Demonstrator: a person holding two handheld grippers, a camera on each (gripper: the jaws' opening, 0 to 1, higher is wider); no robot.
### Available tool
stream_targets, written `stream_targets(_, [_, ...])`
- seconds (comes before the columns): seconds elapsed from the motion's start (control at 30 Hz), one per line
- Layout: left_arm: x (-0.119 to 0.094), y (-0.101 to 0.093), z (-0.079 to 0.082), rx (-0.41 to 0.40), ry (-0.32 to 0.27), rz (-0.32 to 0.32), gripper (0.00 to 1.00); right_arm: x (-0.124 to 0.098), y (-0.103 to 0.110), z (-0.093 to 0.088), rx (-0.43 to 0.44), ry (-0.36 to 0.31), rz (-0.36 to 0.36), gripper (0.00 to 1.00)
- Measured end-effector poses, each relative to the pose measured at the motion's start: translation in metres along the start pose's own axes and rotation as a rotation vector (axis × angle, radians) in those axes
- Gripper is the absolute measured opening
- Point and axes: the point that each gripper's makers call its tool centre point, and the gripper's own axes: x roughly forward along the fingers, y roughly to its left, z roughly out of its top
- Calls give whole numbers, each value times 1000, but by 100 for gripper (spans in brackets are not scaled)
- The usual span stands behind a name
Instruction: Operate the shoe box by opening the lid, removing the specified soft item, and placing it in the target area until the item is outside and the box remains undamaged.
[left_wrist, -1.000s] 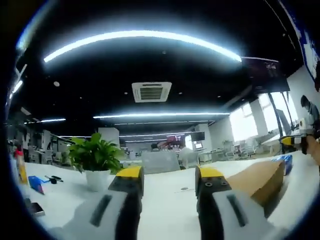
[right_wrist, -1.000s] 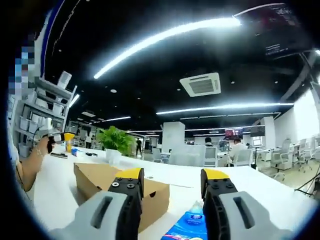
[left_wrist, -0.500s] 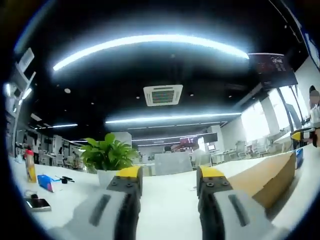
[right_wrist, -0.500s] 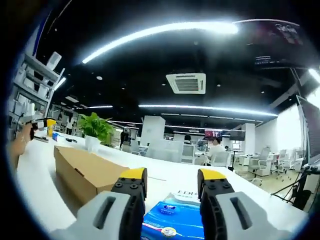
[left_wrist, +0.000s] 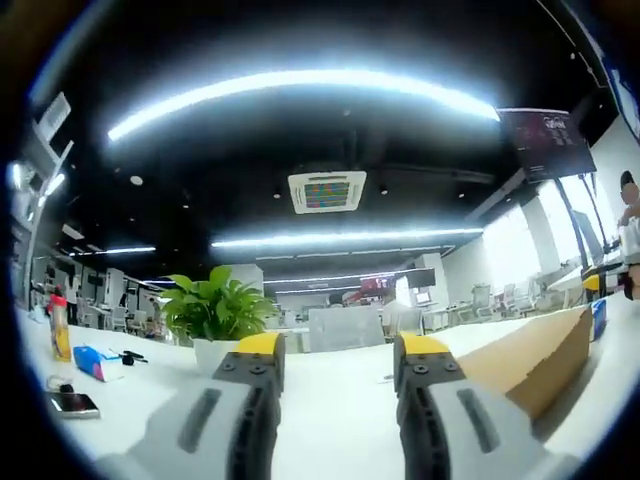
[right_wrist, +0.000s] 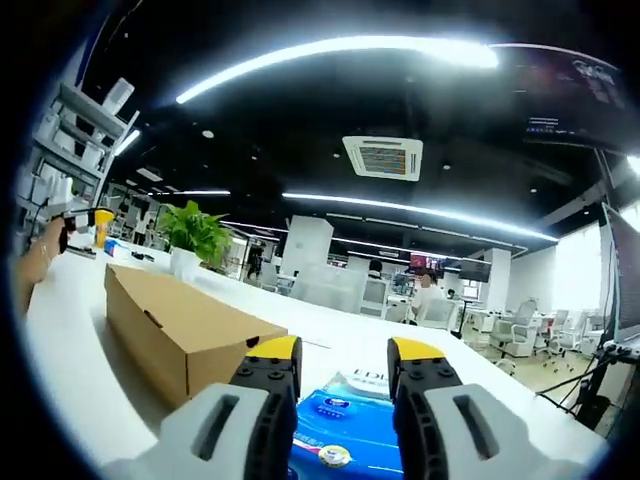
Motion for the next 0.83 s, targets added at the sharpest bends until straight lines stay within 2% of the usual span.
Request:
stream_targets(0.13, [1, -1, -1, -12, -2, -4, 45, 1, -1, 2, 20, -16, 4, 38])
stream_targets(0.27, [2, -3, -3, -20, 3, -14, 45, 3, -2, -1, 4, -7, -3, 40])
stream_targets(0.4, [2, -5, -1, -28, -7, -28, 46, 4, 4, -4, 4, 5, 21, 41])
stream_targets(0.83, [4, -6, -1, -47, -17, -42, 46, 4, 7, -4, -63, 7, 21, 41])
